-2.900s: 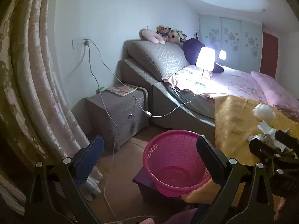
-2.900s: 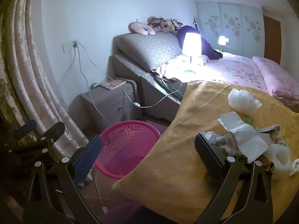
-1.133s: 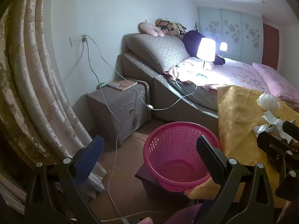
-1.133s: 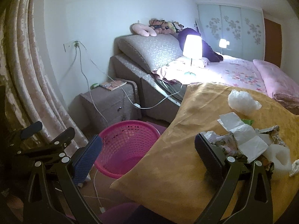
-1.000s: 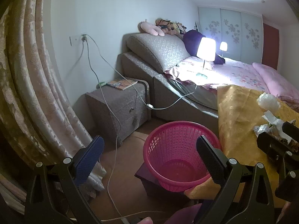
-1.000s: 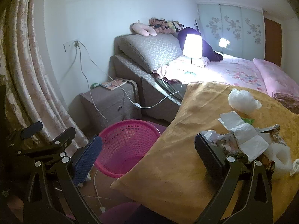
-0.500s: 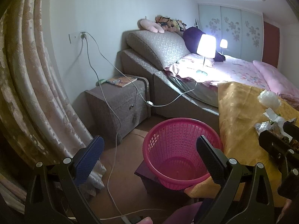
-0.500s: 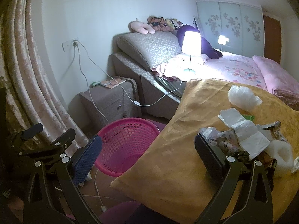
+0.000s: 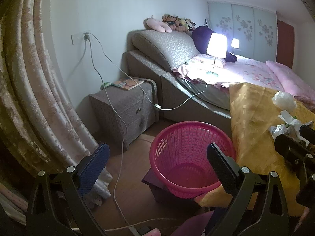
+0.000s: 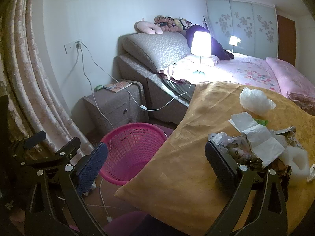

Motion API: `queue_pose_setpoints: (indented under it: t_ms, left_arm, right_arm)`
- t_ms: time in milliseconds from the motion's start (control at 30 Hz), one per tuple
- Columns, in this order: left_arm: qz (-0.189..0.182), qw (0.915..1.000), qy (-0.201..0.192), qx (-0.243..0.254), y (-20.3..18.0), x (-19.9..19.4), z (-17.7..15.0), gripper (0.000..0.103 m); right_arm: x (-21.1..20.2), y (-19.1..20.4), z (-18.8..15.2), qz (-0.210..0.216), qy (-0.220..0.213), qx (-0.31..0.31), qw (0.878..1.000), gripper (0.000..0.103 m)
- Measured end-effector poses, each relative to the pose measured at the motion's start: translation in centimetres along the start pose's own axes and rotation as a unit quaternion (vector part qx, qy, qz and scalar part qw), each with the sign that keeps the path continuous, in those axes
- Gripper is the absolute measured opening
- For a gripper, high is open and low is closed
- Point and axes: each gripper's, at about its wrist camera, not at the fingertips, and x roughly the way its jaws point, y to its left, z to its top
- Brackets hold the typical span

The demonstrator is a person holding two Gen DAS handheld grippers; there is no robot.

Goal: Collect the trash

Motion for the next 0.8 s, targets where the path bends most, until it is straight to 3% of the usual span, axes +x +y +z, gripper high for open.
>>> queue_pose_setpoints:
  t_ms: [433,800]
  left_arm:
    - [-0.001,1.0,0.0,0.003,-0.1,0.2,-0.3,0.095]
    - [-0.015,0.9996,0.009,0.022,-1.3,0.7,-0.5,0.095]
  right_arm:
    - [0.1,-0.4,-0.2,-0.005,0.003,-0.001,1.0,0.096]
    - [-0.7,-1.6,-0.5,-0.038,0.014,0.0,0.999,0.096]
